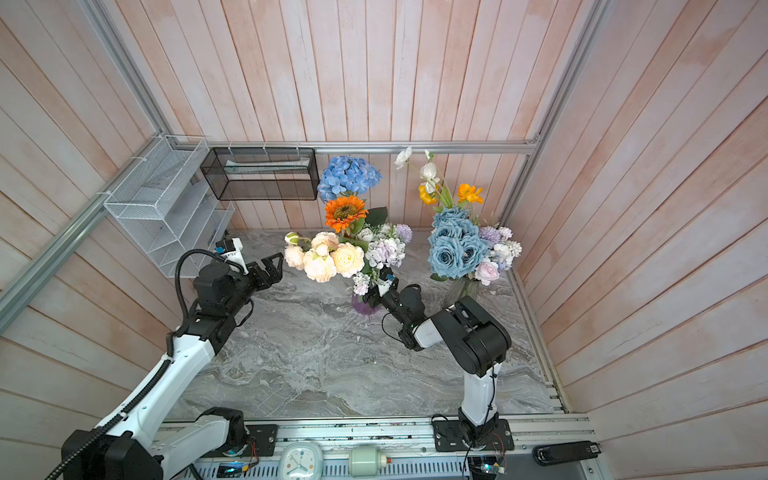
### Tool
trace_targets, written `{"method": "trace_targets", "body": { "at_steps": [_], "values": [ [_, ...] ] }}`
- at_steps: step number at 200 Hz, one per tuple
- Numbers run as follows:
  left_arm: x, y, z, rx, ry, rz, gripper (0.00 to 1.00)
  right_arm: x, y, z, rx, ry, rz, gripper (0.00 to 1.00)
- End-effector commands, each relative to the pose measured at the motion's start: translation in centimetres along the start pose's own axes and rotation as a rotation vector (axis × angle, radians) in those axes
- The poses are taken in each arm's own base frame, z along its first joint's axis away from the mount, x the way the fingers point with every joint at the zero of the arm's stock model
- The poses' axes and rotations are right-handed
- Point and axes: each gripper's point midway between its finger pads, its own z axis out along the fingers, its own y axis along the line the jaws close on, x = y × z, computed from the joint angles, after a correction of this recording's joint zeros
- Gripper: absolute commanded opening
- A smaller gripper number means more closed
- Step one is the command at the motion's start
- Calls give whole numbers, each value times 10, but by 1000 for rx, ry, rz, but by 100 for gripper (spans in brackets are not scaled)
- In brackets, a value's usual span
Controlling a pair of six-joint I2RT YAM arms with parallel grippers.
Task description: Arrange the flowers into the vase
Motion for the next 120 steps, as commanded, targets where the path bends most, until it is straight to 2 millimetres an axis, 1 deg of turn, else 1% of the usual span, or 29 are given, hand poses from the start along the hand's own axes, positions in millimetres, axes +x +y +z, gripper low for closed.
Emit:
{"method": "trace_targets", "body": {
  "at_steps": [1,25,43,52,80,92,104,109,120],
  "values": [
    [2,4,-1,-6,-4,11,100,0,-24,15,33,-31,-8,28],
    [5,6,-1,-10,5,8,100,8,-42,34,46,-33,-25,29],
    [6,6,-1,-9,6,9,100,13,-50,48,40,-24,-35,31],
    [6,6,0,-12,7,9,100,12,-52,54,31,-27,-39,32],
    [5,7,0,-14,6,10,100,16,-57,70,12,-10,-46,41],
    [5,7,1,-15,8,10,100,16,-57,73,5,-10,-46,47],
    [4,7,0,-15,4,13,100,13,-56,72,2,-14,-45,57],
    [4,7,0,-16,4,12,100,13,-56,71,-2,-13,-41,62],
    [4,8,0,-18,3,12,100,10,-54,70,-7,-16,-30,79]
  ]
}}
